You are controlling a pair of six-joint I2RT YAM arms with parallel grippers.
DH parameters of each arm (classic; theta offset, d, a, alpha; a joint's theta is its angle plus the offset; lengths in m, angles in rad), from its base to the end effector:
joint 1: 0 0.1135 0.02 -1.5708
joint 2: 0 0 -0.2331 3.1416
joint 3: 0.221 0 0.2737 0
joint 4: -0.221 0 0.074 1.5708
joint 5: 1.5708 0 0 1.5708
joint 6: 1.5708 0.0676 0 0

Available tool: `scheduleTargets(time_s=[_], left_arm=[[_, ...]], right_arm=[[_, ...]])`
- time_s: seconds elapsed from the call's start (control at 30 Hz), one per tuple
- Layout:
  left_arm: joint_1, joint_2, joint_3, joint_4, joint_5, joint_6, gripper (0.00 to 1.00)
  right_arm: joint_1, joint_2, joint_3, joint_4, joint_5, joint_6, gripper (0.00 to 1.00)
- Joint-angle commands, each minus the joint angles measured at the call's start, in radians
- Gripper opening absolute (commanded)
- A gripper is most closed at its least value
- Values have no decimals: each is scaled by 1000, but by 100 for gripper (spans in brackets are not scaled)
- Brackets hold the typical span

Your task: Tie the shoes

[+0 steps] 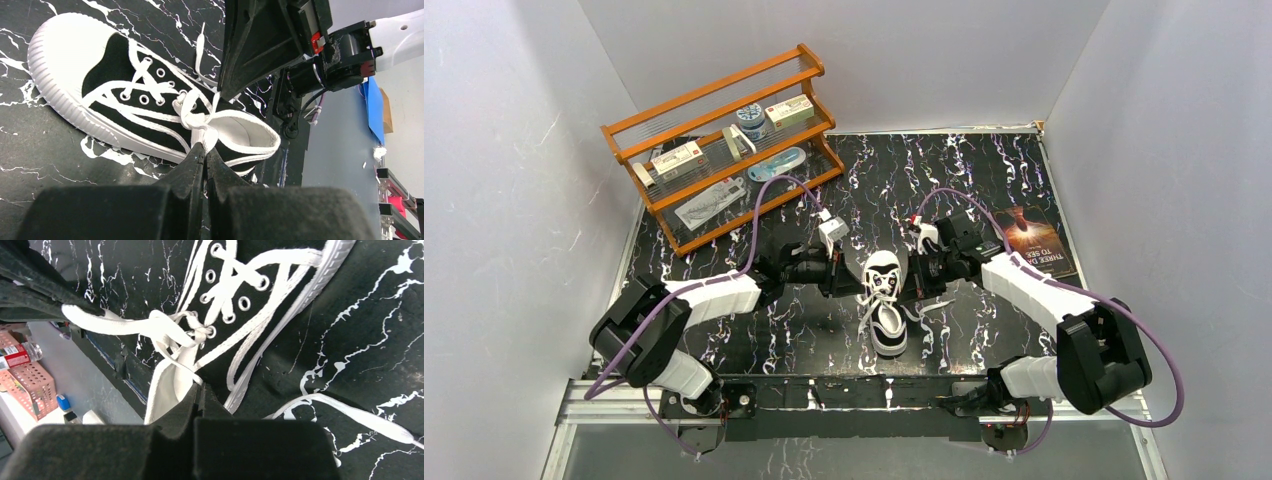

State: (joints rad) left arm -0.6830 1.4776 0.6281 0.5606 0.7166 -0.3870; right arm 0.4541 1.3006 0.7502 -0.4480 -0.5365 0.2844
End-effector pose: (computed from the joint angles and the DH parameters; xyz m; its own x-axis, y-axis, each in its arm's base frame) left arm 0.2353 -0.2487 0.1491 -0.5686 0.0957 -0.8170 0.8096 0.2415 -0.5351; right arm 0.2439 0.1575 0.1386 -0.9007 -0.1713 -0.3993 -0.3887 0.7283 0.5644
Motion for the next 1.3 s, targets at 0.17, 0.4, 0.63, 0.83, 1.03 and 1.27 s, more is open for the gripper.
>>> scheduleTargets(time_s=[0.17, 0.4, 0.63, 0.83, 1.03, 1.27], left_arm=[[-17, -98, -83, -24, -48, -44, 3], [-24, -238, -148, -90, -221, -112, 33], [-12, -165, 107, -290, -176, 52, 41], [-12, 97, 226, -163, -44, 55, 36], [-13, 204, 249, -95, 57, 37, 35], [-23, 241, 216, -29, 63, 7, 28]], right_arm=[[7, -27, 51, 15, 20, 43, 0], [6, -38, 28, 52, -44, 13, 0], [7, -33, 10, 40, -79, -13, 0], [7, -33, 0, 38, -87, -18, 0], [6, -31, -2, 55, -91, -12, 0], [8, -31, -2, 65, -92, -7, 0]])
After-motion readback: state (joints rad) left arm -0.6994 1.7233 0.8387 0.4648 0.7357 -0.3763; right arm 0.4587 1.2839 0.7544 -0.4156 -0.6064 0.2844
